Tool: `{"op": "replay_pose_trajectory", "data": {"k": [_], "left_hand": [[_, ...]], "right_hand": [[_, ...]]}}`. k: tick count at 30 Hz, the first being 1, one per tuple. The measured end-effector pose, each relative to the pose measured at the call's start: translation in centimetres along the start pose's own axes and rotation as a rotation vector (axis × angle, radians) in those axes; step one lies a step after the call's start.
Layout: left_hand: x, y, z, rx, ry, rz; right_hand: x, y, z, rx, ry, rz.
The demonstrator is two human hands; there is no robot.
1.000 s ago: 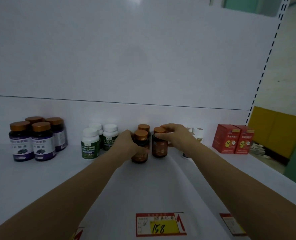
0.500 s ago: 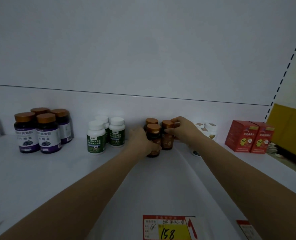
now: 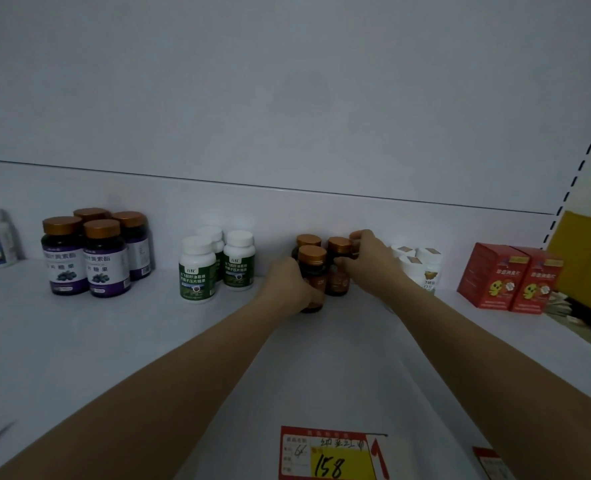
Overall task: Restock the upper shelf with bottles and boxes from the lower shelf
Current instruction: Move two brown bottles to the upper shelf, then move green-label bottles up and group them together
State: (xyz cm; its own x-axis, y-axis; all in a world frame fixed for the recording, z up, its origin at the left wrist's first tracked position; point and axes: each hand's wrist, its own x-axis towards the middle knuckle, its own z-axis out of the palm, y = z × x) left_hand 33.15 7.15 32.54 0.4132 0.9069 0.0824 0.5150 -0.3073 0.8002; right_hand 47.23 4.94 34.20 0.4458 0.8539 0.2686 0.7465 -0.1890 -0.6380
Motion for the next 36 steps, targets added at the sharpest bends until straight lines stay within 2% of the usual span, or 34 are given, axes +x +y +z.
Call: {"op": "replay_pose_trajectory", "data": {"k": [6, 9, 14, 17, 20, 24, 32, 36], "left_hand": [[-0.3, 0.0, 0.6, 0.052, 0.045, -0.061], [-1.5, 0.0, 0.2, 0.116, 0.092, -0.061], [-6.2, -0.4, -1.9, 0.558, 0.042, -0.085], [-9.8, 0.2, -3.3, 0.767, 0.003, -0.002], [-14.0, 0.8, -4.4, 0.88, -0.047, 0.086], [-20.4, 0.8, -4.8, 0.875, -0.101, 0.132], [-31.6, 0.3, -3.5, 0.771, -0.02, 0.414], [-34.2, -0.9, 0.5, 0.691, -0.109, 0.408]], "right_hand": [[-0.3, 0.1, 0.1, -0.044, -0.005, -0.002], [-1.3, -0.2, -0.4, -0.156, 0.031, -0.064], [-6.7, -1.7, -3.3, -0.435, -0.074, -0.161], [-10.9, -3.1, -5.5, -0.597, -0.205, -0.215], [-15.2, -3.8, -7.1, -0.681, -0.216, -0.214], [-21.9, -4.3, -8.5, -0.697, -0.215, -0.186], [-32.9, -3.8, -10.3, -0.637, -0.158, -0.148], [-37.3, 0.0, -10.4, -0.606, -0.211, -0.072]]}}
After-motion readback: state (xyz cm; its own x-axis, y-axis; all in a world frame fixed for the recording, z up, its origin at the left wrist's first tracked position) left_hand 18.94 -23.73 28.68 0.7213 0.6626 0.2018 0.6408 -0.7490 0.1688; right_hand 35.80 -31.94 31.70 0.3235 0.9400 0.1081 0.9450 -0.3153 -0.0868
